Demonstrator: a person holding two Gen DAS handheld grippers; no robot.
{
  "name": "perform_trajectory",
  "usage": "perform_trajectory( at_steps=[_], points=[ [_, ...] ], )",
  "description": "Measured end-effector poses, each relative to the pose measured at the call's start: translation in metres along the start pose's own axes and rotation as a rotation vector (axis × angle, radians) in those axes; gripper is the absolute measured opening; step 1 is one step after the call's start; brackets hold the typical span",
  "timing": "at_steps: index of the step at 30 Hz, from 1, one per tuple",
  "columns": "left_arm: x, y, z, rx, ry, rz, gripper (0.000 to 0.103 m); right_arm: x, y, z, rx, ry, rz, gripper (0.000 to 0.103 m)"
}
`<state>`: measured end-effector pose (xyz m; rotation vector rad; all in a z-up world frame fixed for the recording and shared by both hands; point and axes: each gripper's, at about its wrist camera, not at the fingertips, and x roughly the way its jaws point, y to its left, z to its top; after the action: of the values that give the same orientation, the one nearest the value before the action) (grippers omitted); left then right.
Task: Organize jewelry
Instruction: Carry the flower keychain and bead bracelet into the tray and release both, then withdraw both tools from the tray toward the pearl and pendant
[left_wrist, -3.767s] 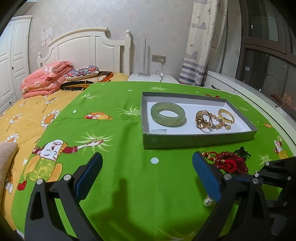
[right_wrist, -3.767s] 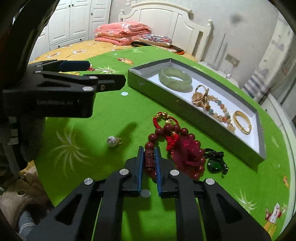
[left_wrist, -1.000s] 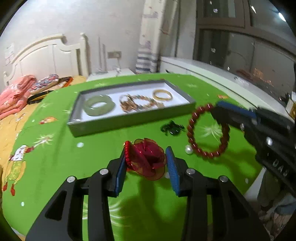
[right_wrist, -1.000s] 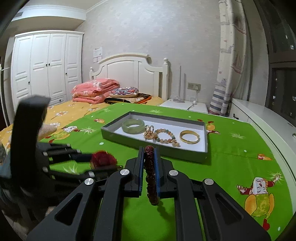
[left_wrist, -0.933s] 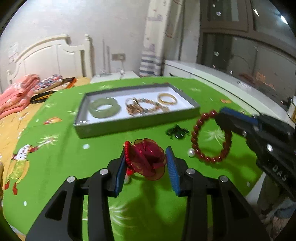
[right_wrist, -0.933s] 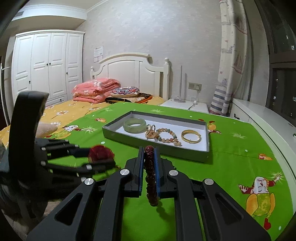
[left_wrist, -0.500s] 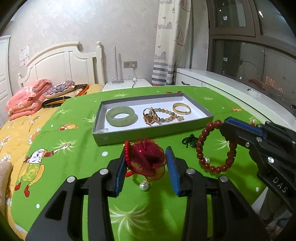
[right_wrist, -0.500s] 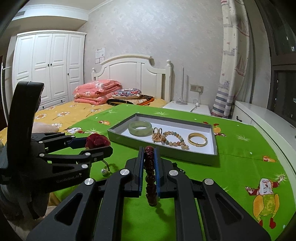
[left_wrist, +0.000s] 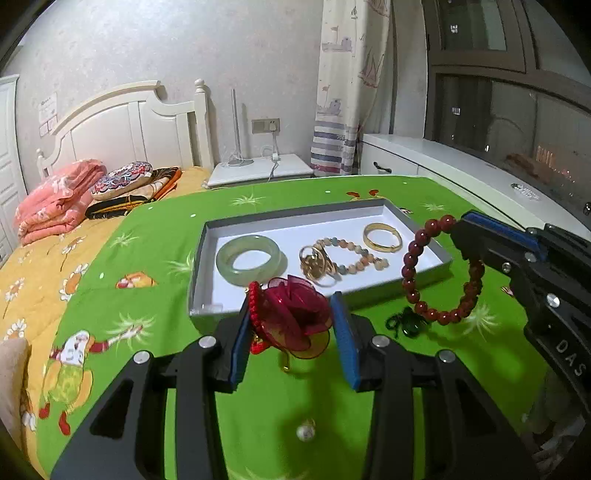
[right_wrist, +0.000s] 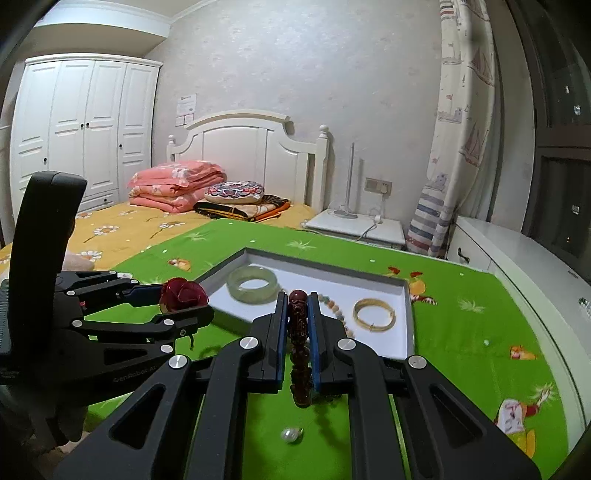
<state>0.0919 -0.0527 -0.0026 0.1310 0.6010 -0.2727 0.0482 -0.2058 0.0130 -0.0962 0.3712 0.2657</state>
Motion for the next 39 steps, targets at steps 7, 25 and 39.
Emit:
perform_trajectory(
  at_steps=[7, 25, 39],
  points=[
    [0.029, 0.001, 0.022, 0.011, 0.036, 0.021, 0.040, 0.027, -0.009, 0.013, 0.006, 0.027, -0.017, 0.011],
    [0.100, 0.015, 0.068, -0.005, 0.088, 0.126, 0.039, 0.126, -0.035, 0.048, 0.013, 0.144, -0.114, 0.011],
    [0.106, 0.044, 0.058, -0.058, 0.083, 0.191, 0.078, 0.163, -0.056, 0.047, 0.135, 0.222, -0.121, 0.023]
  ],
)
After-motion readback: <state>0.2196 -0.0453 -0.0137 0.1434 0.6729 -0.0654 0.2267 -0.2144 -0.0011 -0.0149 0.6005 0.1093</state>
